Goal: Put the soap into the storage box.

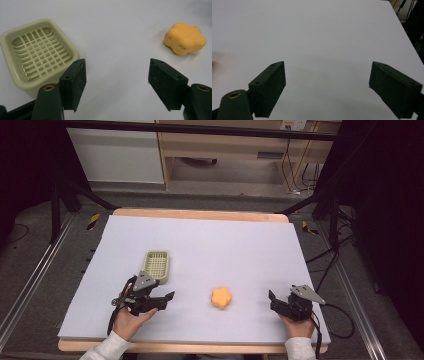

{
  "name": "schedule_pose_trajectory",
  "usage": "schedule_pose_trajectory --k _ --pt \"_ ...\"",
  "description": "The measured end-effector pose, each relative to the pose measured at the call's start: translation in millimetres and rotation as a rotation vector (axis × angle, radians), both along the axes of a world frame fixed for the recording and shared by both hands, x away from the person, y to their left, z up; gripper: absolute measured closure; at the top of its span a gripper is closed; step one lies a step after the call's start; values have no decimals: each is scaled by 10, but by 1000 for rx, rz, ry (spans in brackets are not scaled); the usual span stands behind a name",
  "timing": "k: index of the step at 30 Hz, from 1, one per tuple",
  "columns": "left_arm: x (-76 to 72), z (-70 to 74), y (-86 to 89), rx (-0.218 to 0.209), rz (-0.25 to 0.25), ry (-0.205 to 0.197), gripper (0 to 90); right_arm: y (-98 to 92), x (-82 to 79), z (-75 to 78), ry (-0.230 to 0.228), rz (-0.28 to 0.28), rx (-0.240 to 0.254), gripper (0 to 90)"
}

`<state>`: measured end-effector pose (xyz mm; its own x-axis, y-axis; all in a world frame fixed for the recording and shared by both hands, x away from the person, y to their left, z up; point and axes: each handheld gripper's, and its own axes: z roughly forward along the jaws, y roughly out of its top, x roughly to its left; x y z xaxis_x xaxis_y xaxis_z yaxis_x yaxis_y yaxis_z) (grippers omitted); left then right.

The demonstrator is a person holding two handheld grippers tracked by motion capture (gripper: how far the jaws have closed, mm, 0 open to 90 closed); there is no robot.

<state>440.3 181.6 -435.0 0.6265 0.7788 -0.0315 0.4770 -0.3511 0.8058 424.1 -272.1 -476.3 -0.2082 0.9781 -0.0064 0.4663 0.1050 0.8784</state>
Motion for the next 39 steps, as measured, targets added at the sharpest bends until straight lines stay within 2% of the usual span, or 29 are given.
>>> schedule_pose_trajectory --k 10,19,25,39 --pt "50 72 -181 10 -33 1 299 -5 2 4 -1 -2 1 143" --pt "89 162 -370 -1 -64 3 291 -15 10 4 -3 -8 4 144" --pt "121 183 -527 16 -83 10 283 -18 9 6 -4 -8 2 145" --pt "149 192 -676 19 -103 18 271 -15 12 5 -1 -9 0 146"
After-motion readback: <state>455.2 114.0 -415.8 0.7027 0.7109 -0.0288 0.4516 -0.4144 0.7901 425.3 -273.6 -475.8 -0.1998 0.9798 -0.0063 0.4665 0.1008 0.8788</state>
